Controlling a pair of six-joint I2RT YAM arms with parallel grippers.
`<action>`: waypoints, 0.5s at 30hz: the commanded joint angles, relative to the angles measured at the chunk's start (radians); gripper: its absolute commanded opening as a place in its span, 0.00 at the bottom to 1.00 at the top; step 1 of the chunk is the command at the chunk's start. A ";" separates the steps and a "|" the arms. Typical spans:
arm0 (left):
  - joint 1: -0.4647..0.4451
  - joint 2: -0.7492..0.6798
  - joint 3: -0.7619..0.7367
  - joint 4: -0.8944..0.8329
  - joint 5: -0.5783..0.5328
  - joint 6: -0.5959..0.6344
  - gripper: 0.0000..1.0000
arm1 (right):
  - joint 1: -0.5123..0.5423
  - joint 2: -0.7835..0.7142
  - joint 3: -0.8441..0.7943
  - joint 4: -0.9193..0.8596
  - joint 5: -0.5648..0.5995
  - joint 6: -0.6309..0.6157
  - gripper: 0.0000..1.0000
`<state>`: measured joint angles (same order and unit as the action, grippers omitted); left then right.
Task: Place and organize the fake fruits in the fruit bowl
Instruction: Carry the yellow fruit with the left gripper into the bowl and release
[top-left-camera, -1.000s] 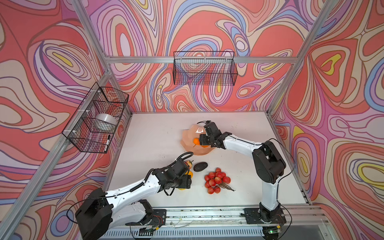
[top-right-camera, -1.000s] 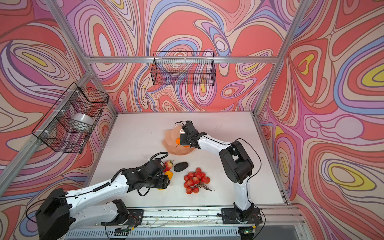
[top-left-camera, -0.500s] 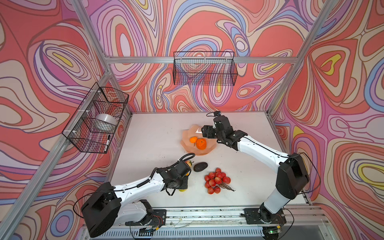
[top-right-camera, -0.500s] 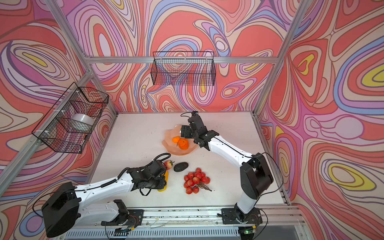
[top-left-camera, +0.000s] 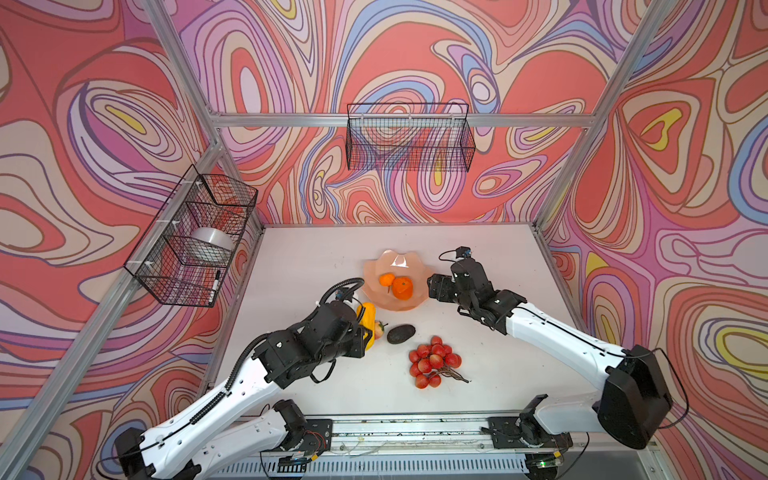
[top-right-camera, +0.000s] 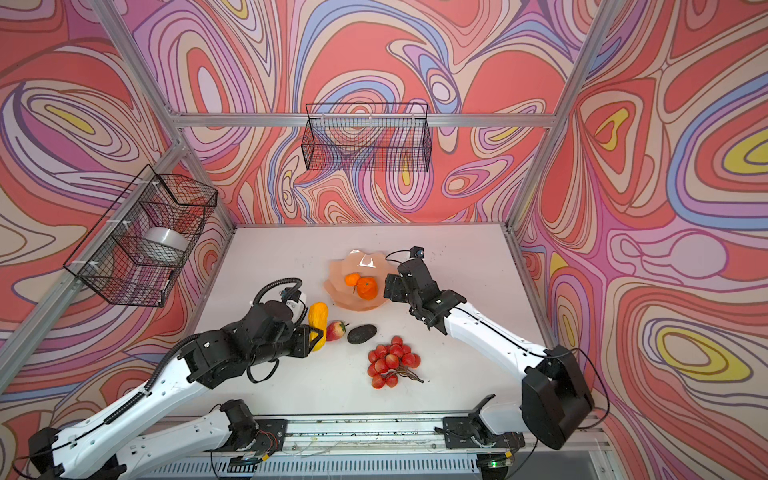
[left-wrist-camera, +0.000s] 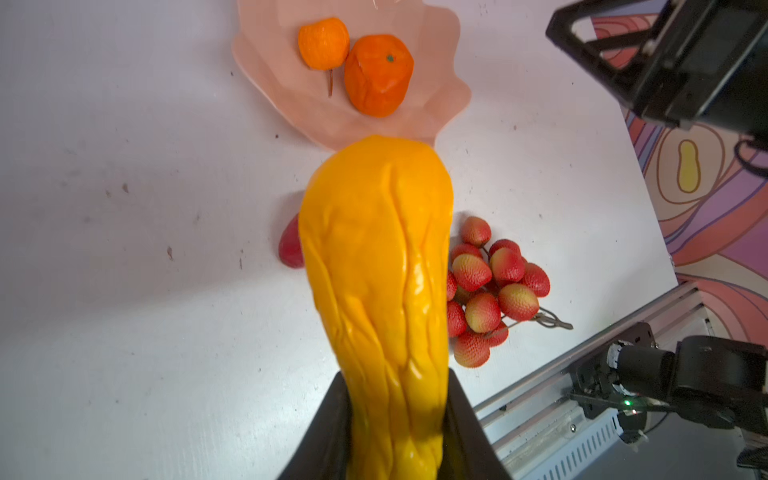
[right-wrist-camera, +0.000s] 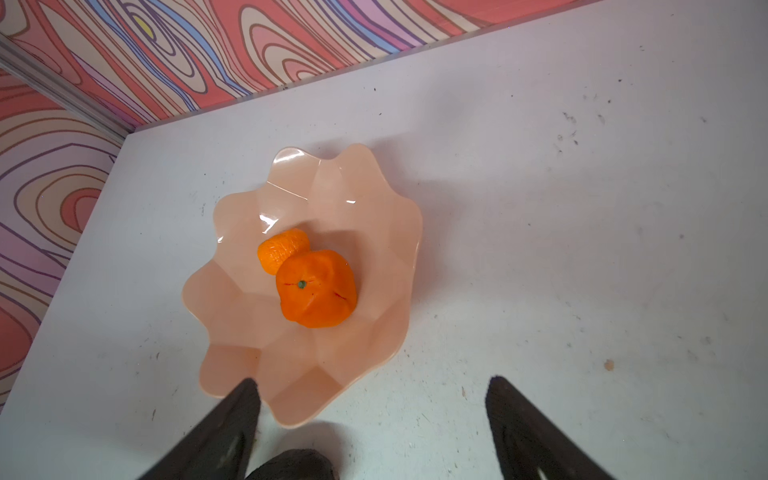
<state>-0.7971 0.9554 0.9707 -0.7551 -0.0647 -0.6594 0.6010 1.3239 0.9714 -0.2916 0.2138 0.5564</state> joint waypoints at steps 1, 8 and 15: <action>0.090 0.175 0.088 0.001 0.006 0.128 0.30 | -0.004 -0.108 -0.018 -0.039 0.044 0.013 0.92; 0.219 0.580 0.350 0.083 0.111 0.244 0.29 | -0.007 -0.295 -0.056 -0.182 0.118 -0.013 0.98; 0.305 0.839 0.506 0.087 0.155 0.181 0.29 | -0.006 -0.431 -0.094 -0.270 0.137 0.017 0.98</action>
<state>-0.5167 1.7542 1.4544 -0.6682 0.0528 -0.4644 0.6003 0.9245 0.9028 -0.4919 0.3161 0.5610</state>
